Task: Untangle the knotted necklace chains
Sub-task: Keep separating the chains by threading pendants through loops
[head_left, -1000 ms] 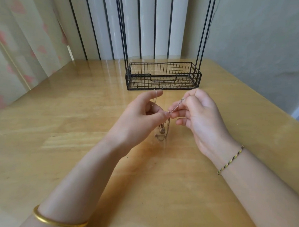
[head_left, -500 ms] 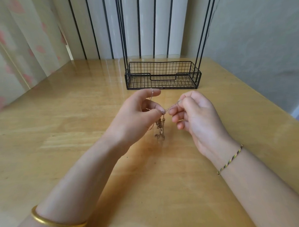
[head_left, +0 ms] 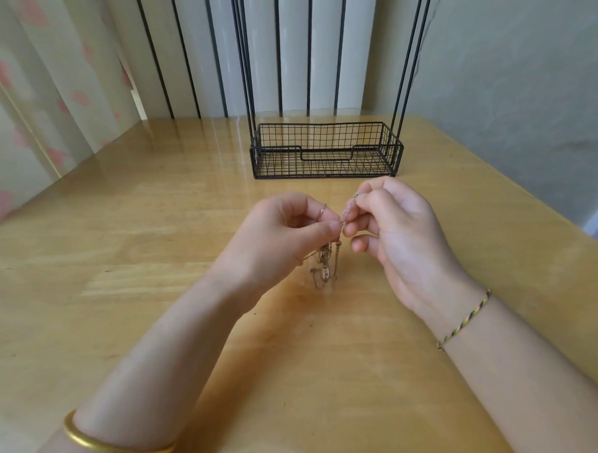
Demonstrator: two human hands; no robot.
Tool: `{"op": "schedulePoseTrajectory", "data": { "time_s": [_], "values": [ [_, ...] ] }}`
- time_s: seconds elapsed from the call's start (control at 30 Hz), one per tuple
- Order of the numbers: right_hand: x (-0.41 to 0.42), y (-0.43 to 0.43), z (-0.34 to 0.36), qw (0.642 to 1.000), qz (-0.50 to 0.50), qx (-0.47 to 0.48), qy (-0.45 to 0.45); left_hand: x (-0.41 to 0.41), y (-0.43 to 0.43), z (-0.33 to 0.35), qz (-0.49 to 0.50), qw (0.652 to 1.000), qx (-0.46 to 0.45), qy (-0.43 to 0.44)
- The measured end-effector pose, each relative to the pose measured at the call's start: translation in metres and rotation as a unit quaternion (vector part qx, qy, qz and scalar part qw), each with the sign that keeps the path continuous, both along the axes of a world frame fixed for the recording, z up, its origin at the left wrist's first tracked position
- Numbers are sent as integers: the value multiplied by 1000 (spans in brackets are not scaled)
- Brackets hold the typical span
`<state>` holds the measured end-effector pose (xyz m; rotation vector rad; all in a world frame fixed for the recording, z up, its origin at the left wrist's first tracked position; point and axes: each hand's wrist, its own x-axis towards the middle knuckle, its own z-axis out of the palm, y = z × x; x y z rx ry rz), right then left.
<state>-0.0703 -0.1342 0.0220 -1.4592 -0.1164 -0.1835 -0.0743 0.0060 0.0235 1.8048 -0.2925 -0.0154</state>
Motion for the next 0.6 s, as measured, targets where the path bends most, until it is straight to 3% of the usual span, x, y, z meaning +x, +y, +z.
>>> {"op": "schedulePoseTrajectory", "data": {
  "time_s": [0.37, 0.6],
  "values": [
    [-1, 0, -3, 994, 67, -30, 85, 0, 0, 1, 23, 999, -45, 22],
    [1, -3, -7, 991, 94, -46, 79, 0, 3, 3, 46, 996, -75, 18]
  ]
}}
